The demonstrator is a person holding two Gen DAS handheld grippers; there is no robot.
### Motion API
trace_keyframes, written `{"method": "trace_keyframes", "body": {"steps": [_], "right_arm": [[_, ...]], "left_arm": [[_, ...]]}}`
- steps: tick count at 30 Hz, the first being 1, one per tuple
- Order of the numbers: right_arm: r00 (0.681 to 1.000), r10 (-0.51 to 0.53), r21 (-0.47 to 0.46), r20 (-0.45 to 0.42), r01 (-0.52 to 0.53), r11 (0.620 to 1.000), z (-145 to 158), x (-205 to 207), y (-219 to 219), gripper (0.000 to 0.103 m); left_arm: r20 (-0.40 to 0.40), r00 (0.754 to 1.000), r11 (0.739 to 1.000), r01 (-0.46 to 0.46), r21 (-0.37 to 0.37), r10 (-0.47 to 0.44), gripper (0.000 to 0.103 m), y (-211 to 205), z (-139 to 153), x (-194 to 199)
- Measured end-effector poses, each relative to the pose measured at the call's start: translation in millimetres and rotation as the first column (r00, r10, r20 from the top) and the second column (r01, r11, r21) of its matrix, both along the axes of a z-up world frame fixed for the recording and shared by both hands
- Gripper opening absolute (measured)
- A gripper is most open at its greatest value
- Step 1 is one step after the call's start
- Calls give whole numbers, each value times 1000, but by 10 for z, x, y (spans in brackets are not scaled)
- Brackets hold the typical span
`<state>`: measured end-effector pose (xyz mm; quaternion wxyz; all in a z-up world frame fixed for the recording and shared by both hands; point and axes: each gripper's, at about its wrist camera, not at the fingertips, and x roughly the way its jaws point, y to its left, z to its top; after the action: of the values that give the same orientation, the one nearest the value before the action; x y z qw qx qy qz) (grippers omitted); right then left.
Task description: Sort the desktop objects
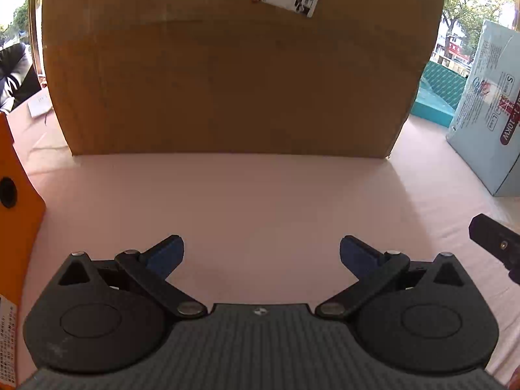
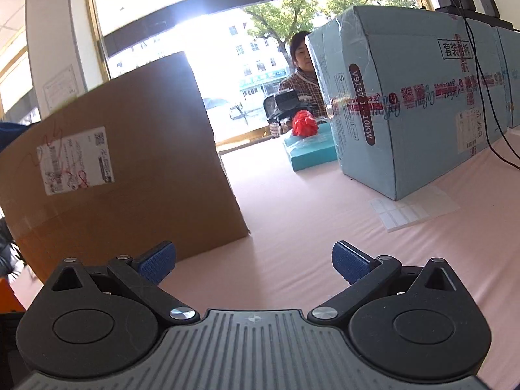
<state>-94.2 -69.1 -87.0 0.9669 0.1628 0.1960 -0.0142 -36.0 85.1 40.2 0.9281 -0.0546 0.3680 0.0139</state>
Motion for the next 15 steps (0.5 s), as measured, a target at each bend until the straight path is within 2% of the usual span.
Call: {"method": "trace_keyframes", "body": {"steps": [1, 3, 4, 5, 8, 11, 15], "right_arm": [[999, 10, -26, -40, -11, 1000, -82, 90, 1, 103], [994, 25, -54, -108, -31, 998, -249, 249, 23, 103], [993, 24, -64, -118, -32, 997, -268, 281, 36, 103], [992, 24, -73, -127, -33, 997, -287, 313, 49, 103], [988, 21, -101, -154, -37, 994, -345, 408, 90, 103], [983, 18, -129, -181, -41, 991, -403, 504, 130, 103], [976, 12, -166, -216, -49, 985, -480, 632, 184, 103]], "left_arm": [[-8, 1000, 1000, 0, 9, 0, 103, -11, -81, 23], [70, 998, 993, 0, 120, -8, 103, -129, -181, -23], [66, 998, 990, -6, 141, -3, 103, -163, -198, -6], [68, 998, 989, -27, 147, 18, 103, -165, -192, 7], [68, 996, 993, -64, 95, 58, 103, -83, -202, 39], [68, 996, 991, -62, 121, 54, 103, -120, -211, 40], [68, 996, 991, -63, 116, 55, 103, -109, -203, 39]]}}
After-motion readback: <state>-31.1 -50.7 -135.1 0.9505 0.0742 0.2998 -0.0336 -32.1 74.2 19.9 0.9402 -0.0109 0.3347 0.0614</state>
